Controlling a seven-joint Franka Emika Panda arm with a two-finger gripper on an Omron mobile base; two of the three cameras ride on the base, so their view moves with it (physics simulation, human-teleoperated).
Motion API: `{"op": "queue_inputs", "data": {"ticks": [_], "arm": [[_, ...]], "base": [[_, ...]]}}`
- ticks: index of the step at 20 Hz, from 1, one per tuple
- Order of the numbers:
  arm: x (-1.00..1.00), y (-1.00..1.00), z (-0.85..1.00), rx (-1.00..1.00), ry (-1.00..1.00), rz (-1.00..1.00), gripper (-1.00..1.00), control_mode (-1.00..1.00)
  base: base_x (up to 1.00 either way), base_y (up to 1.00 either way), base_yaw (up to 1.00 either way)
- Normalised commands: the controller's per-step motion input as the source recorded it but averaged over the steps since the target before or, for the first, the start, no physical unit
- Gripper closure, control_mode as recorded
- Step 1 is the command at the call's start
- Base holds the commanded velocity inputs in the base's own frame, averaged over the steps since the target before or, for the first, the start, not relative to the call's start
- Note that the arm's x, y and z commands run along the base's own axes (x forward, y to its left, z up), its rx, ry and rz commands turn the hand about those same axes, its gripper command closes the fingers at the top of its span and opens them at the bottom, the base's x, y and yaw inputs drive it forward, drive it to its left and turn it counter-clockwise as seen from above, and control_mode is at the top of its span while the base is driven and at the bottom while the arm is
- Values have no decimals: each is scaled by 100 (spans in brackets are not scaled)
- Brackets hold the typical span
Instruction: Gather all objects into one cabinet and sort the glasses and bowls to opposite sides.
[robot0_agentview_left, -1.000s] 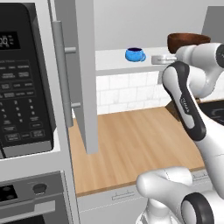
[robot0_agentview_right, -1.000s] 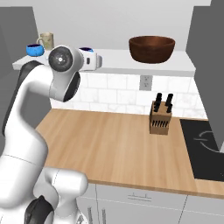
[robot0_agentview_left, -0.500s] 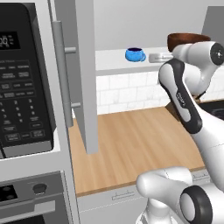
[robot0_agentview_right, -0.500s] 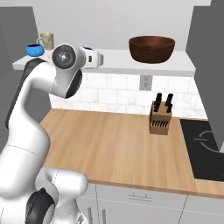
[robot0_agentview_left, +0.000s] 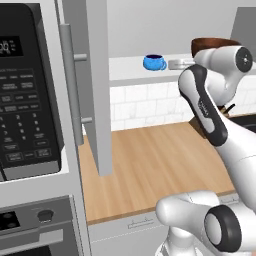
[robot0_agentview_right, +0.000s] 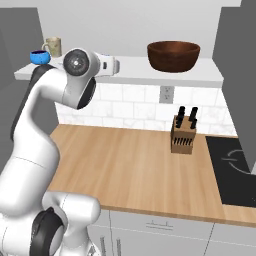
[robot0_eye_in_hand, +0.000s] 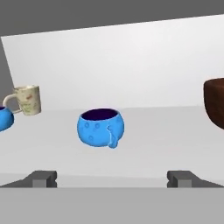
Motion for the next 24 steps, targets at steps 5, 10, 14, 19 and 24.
{"op": "queue_inputs", "data": {"ticks": [5,10,14,19,24], "arm": [[16,0,0,0,0,0,-100,-100],[28,0,0,0,0,0,-100,-100],[38,0,0,0,0,0,-100,-100],[26,7,0,0,2,0,-100,-100],[17,18,-4,0,4,1,-100,-100]], "base": [[0,0,0],[0,0,0],[0,0,0],[0,0,0],[0,0,0]]}}
